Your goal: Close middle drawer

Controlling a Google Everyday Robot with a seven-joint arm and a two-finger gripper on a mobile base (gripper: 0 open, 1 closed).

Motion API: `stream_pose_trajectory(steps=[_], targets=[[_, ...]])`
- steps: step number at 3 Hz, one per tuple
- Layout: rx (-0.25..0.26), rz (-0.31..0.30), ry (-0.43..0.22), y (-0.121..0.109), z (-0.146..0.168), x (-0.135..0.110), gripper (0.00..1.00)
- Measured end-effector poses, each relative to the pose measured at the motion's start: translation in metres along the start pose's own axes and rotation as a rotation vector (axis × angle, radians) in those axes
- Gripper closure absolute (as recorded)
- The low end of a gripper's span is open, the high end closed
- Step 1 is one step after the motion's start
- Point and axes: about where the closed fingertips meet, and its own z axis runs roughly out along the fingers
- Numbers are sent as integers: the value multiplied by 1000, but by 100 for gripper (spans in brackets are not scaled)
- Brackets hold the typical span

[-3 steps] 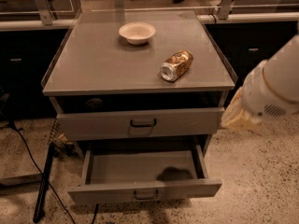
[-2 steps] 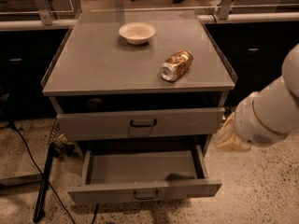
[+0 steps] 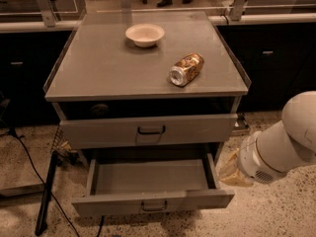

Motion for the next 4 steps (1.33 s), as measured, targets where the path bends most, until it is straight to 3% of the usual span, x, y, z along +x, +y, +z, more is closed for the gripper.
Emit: stream_pose_trajectory(steps=[1,3,4], targets=[[16,-18,-16,-2,27,13,100],[17,-20,-71,-11,159,72,100],[-43,13,-92,1,241,97,100]])
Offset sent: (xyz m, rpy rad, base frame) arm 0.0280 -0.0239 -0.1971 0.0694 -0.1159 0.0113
